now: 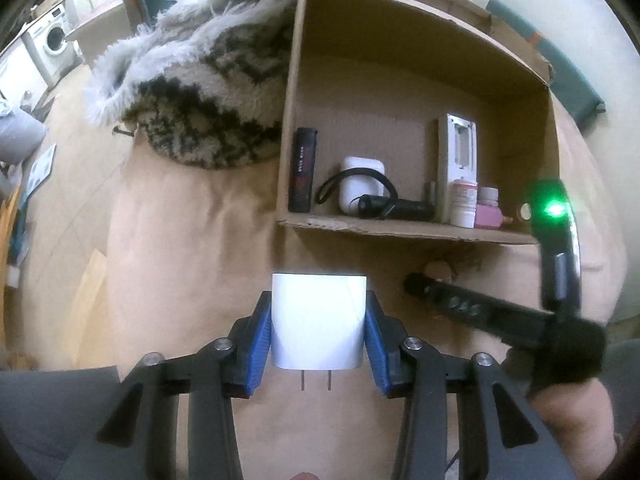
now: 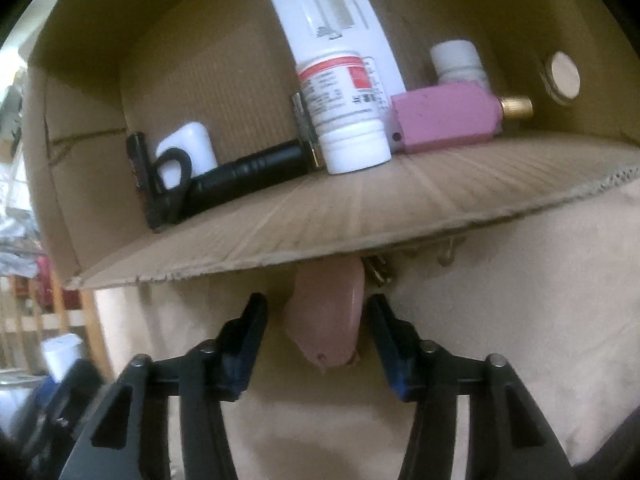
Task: Organize rigid objects
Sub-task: 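Grasp the white wall charger with the left gripper while the right gripper grasps the pink heart keychain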
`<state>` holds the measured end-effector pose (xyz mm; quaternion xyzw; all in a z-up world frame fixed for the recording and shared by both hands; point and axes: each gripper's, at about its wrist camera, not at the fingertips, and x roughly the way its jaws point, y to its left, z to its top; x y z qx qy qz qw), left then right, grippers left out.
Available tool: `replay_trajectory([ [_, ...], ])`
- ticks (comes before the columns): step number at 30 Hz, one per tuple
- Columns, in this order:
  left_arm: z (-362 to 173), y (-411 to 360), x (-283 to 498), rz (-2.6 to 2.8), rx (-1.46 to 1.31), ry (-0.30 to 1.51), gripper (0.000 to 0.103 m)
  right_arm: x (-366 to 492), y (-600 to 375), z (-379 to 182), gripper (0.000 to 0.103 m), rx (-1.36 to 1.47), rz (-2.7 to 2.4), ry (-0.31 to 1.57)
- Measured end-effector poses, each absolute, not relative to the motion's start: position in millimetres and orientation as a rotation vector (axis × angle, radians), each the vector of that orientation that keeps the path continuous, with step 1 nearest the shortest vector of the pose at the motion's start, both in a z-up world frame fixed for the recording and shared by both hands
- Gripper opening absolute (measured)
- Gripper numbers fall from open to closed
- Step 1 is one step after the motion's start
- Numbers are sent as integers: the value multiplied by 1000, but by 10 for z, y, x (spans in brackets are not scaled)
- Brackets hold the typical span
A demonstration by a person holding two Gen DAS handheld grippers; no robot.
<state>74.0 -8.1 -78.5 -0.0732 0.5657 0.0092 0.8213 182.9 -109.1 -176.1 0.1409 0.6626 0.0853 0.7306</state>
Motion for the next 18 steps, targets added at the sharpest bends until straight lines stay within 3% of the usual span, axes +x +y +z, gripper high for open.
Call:
replay_trajectory([
  [1, -780, -87, 739, 20, -148, 1201, 39, 1816, -1057, -1764, 40, 263, 171, 1455],
  [18, -731, -44, 711, 34, -158, 1180, 39, 1409, -1091, -1402, 39, 215, 292, 1415],
])
